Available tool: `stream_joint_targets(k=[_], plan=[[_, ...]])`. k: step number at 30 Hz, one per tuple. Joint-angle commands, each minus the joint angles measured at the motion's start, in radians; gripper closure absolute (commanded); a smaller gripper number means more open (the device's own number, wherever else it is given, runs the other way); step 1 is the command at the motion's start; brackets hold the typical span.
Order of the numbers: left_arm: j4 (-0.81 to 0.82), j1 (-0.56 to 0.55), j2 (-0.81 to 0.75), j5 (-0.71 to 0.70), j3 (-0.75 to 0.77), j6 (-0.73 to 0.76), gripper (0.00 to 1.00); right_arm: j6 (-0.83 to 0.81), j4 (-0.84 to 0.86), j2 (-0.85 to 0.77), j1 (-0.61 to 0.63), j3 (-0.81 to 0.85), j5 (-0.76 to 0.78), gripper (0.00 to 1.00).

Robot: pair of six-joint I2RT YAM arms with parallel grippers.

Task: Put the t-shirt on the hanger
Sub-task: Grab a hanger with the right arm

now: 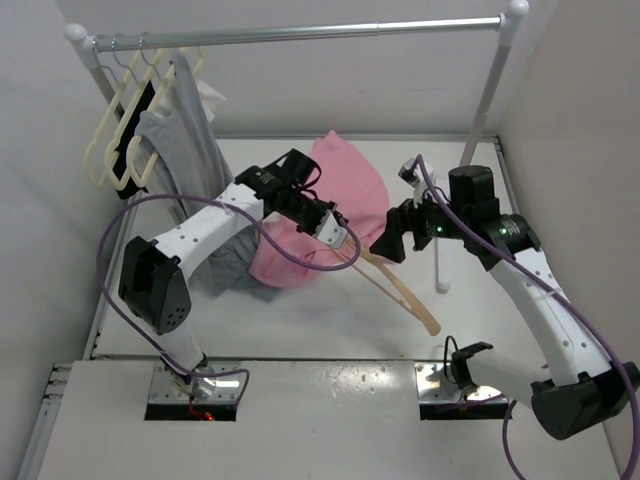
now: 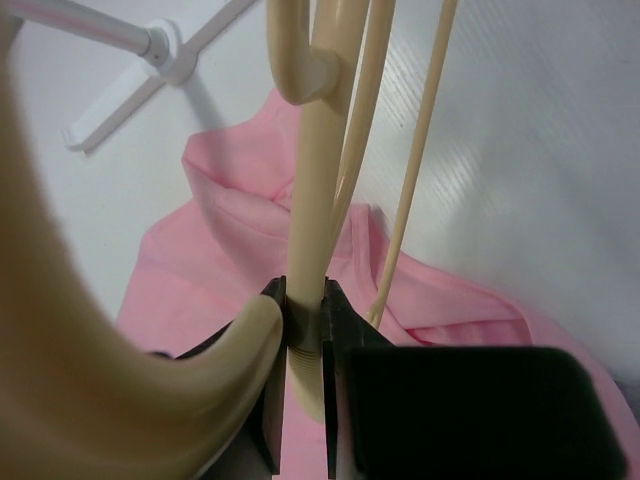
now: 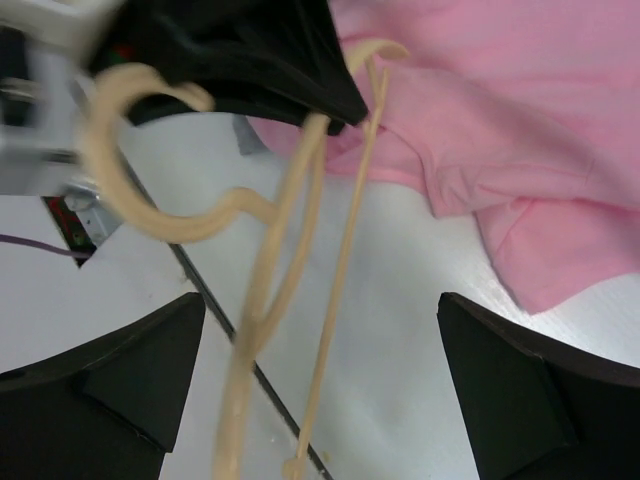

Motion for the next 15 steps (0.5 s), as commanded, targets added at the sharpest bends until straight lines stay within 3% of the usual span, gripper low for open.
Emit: stream_joint_targets(k=[1,6,11,15], plan=[[-0.008,0.019,0.042,0.0,0.061,-0.026,1.0,-0.032,0.018,-0.024,0.011,0.087,-0.06,0.0],[-0.018,0.019,0.086,-0.031,0.124,-0.06,1.0,-0.032,0.001,0.06,0.02,0.063,-0.057,0.13],[-0.029,0.03,0.085,0.026,0.136,-0.046,1.0,-0.041,0.065,0.094,0.032,-0.023,0.118,0.12],[-0.029,0.03,0.085,0.026,0.136,-0.037,1.0,-0.053,0.157,0.13,0.041,-0.055,0.125,0.16]])
